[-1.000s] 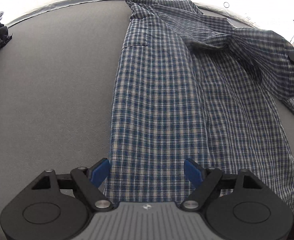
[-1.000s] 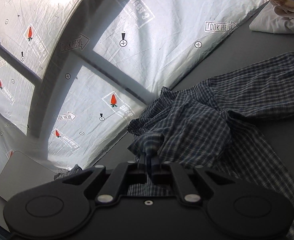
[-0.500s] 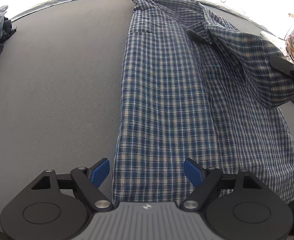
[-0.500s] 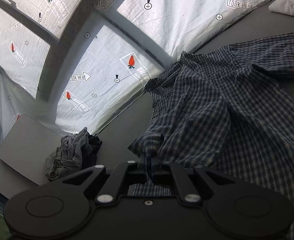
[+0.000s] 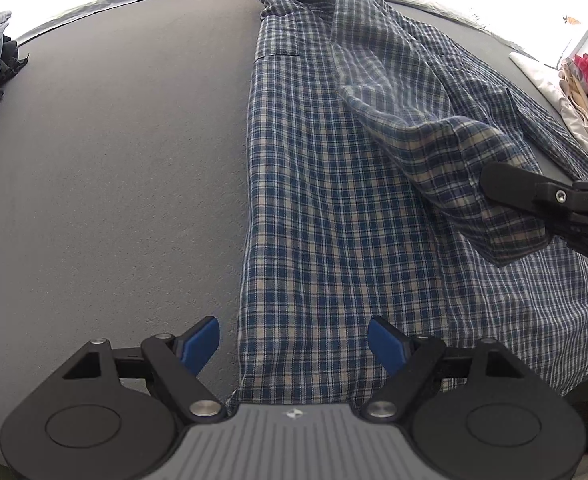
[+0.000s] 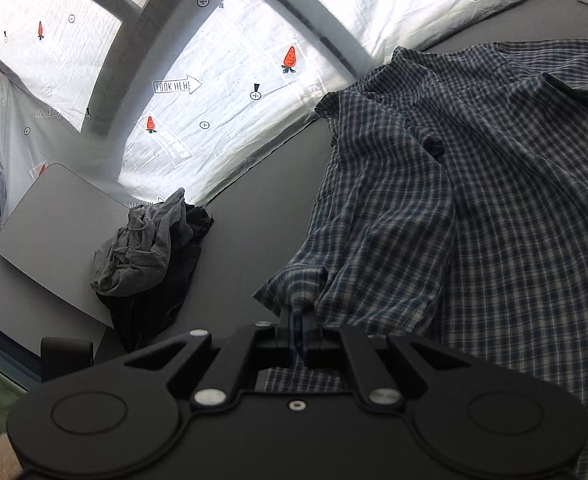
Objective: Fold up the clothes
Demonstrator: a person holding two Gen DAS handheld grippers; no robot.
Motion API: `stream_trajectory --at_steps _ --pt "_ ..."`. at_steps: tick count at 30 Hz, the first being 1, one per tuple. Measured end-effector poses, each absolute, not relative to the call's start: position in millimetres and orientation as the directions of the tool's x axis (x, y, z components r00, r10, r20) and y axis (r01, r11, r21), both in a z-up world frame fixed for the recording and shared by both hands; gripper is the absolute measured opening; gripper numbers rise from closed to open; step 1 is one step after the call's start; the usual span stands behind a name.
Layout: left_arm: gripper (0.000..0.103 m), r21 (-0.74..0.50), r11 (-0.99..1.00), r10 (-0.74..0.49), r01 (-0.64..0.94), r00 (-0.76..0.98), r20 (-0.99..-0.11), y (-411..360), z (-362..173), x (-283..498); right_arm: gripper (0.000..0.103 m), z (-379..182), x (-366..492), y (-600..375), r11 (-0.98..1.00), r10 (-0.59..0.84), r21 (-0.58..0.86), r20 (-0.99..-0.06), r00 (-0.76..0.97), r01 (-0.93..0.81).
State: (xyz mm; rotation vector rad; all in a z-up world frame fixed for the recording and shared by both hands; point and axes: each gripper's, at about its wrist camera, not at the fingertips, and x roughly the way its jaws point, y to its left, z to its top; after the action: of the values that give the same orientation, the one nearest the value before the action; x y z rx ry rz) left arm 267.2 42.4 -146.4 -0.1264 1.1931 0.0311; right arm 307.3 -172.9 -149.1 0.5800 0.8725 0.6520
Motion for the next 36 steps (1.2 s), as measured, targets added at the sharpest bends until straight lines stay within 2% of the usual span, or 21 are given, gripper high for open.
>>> stream_trajectory --at_steps 12,17,19,23,27,29,31,32,36 --pt "0.082 -0.095 0.99 -0.052 -0.104 0.355 -0.933 51 -148 248 0.004 -168 290 -153 0.688 0.715 0.678 -0.572 0.402 -0.259" --pt "0.082 -0.097 0.989 -0.052 -0.111 0.35 -0.935 55 -149 250 0.01 -178 286 -149 0.697 0.708 0.681 -0.605 0.365 -0.222" --pt "0.082 -0.099 0.989 -0.053 -0.114 0.35 -0.935 55 -150 251 0.014 -177 284 -150 0.684 0.718 0.695 -0.59 0.368 -0.221" --pt "0.082 -0.104 0.988 -0.056 -0.117 0.351 -0.935 60 -149 247 0.028 -174 283 -157 0.626 0.758 0.753 -0.526 0.386 -0.205" --pt "0.082 -0.101 0.988 -0.054 -0.116 0.355 -0.933 62 -147 245 0.03 -173 284 -162 0.559 0.789 0.81 -0.455 0.413 -0.175" --pt "0.082 -0.1 0.988 -0.053 -0.118 0.354 -0.934 63 -146 244 0.03 -175 285 -164 0.566 0.776 0.81 -0.464 0.427 -0.15" --pt "0.082 -0.1 0.988 -0.051 -0.121 0.354 -0.934 64 -146 243 0.027 -180 287 -163 0.598 0.75 0.793 -0.502 0.43 -0.118" --pt "0.082 -0.099 0.988 -0.05 -0.122 0.354 -0.934 65 -146 242 0.023 -184 289 -160 0.63 0.73 0.77 -0.541 0.418 -0.103" --pt "0.082 -0.096 0.987 -0.043 -0.132 0.357 -0.933 66 -144 244 0.019 -212 292 -144 0.745 0.652 0.664 -0.7 0.291 -0.073"
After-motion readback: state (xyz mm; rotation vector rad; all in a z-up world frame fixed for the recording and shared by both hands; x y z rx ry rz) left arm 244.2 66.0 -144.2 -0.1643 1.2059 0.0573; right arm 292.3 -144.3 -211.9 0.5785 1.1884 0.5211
